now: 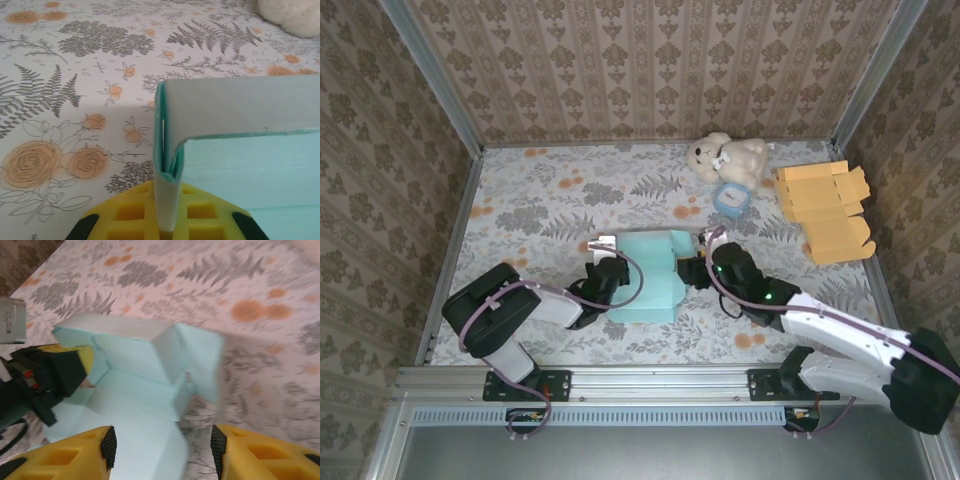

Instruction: Fold the paper box

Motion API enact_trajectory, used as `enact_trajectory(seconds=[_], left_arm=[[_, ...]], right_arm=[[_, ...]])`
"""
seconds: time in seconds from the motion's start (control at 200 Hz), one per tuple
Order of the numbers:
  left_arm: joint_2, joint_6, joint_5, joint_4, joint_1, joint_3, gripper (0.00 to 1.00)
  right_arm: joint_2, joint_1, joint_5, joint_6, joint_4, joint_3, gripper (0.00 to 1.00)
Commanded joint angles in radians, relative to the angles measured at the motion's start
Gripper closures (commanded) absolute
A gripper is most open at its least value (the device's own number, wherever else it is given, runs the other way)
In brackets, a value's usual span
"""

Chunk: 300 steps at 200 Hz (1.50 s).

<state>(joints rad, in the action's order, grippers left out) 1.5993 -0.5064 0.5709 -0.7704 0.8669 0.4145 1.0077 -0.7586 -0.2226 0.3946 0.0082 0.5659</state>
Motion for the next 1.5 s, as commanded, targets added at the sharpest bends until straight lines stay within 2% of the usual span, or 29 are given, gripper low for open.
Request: enact_trajectory(seconds=[0.0, 0.12, 0.38, 0.565, 0.98, 1.12, 1.345, 1.495], left_arm=[[-0.063, -0.027, -0.069, -0.016, -0.044, -0.038, 1.00], [-0.125, -0.038, -0.138, -0.005, -0.086, -0.073, 1.00], [-0.217, -0.011, -0.223, 0.014, -0.116, -0.111, 1.00], [-0.266, 0.009, -0.254, 0.014, -0.120, -0.128, 1.00], [-0.289, 0.026, -0.292, 0.018, -0.120, -0.126, 1.00], [-0.310, 0.030, -0.257, 0.053, -0.121, -0.125, 1.00], [-0.358, 0.025, -0.241, 0.075, -0.134, -0.149, 1.00], [-0.379, 0.028, -0.258, 0.083, -0.143, -0.157, 1.00]], right_arm=[[-0.086, -0.004, -0.164, -0.072, -0.119, -0.040, 0.44], [-0.116, 0.003, -0.204, -0.108, -0.068, -0.084, 0.43], [-0.016, 0.007, -0.038, -0.159, 0.029, -0.042, 0.43], [0.031, 0.008, -0.027, -0.172, 0.045, -0.014, 0.44], [0.029, 0.007, 0.046, -0.193, 0.062, 0.005, 0.44], [-0.004, 0.007, 0.061, -0.190, 0.062, -0.006, 0.43], [-0.094, 0.010, -0.009, -0.182, 0.056, -0.045, 0.43], [-0.088, 0.020, -0.029, -0.185, 0.067, -0.055, 0.43]])
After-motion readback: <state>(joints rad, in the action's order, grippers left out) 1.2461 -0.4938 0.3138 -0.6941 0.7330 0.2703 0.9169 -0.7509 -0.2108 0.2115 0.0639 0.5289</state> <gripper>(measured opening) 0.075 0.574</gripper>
